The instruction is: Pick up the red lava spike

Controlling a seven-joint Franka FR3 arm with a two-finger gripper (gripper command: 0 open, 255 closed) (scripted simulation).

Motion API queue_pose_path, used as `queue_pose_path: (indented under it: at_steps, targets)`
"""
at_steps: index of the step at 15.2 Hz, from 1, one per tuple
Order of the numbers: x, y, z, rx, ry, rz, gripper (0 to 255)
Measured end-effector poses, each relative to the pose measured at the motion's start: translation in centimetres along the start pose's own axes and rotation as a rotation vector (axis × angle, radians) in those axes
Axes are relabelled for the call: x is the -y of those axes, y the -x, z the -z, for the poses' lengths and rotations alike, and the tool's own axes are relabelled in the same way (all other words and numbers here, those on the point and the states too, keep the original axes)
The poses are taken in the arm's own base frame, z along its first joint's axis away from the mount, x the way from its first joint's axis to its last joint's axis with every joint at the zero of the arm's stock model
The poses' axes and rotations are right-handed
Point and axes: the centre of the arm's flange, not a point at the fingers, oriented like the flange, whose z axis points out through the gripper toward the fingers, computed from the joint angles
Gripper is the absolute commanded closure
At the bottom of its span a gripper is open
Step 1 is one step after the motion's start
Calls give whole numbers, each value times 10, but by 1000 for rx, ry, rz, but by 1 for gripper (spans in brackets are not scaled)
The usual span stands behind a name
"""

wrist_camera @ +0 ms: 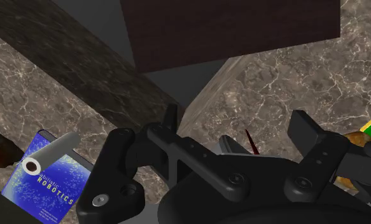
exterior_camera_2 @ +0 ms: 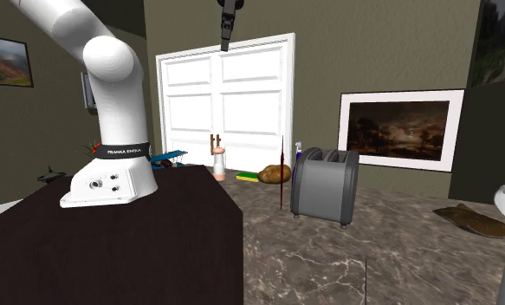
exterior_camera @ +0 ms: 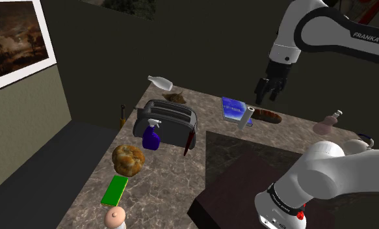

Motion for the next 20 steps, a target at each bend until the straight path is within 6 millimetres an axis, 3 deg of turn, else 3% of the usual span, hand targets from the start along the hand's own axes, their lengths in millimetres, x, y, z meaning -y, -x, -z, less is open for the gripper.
queue_pose_path:
  at_steps: [2,4,11,20]
  targets:
    - [2,-6,-3,4,3,12,0]
    - [8,-27,-11,18,15,51,0]
    - [36,-101,-67,79,66,220,0]
    - [95,-194,-145,156,133,443,0]
